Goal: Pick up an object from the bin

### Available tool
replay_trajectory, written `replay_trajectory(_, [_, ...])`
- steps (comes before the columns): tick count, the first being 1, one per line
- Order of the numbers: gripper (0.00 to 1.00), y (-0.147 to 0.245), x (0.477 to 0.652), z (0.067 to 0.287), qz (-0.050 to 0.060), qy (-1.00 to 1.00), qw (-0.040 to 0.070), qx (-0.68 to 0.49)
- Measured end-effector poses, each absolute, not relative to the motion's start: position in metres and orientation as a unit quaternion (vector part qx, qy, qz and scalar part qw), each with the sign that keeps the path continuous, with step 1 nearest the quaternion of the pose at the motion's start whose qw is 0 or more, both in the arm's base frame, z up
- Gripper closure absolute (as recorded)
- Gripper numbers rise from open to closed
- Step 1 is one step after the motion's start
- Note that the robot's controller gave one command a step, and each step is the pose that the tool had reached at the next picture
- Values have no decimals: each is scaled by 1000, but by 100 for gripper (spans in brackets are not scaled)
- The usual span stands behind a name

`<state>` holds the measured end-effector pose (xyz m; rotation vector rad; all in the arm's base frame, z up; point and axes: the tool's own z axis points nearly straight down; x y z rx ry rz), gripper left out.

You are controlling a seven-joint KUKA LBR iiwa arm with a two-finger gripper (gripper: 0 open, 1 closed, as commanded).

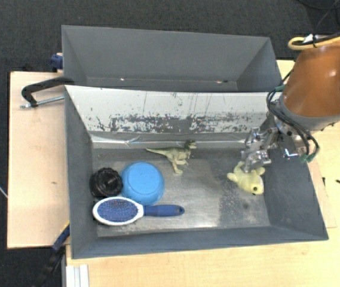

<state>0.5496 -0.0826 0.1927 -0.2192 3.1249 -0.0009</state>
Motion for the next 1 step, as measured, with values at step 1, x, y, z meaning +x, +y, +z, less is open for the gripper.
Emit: replay_trajectory(1, [100, -103, 552, 251, -2, 998, 6, -69])
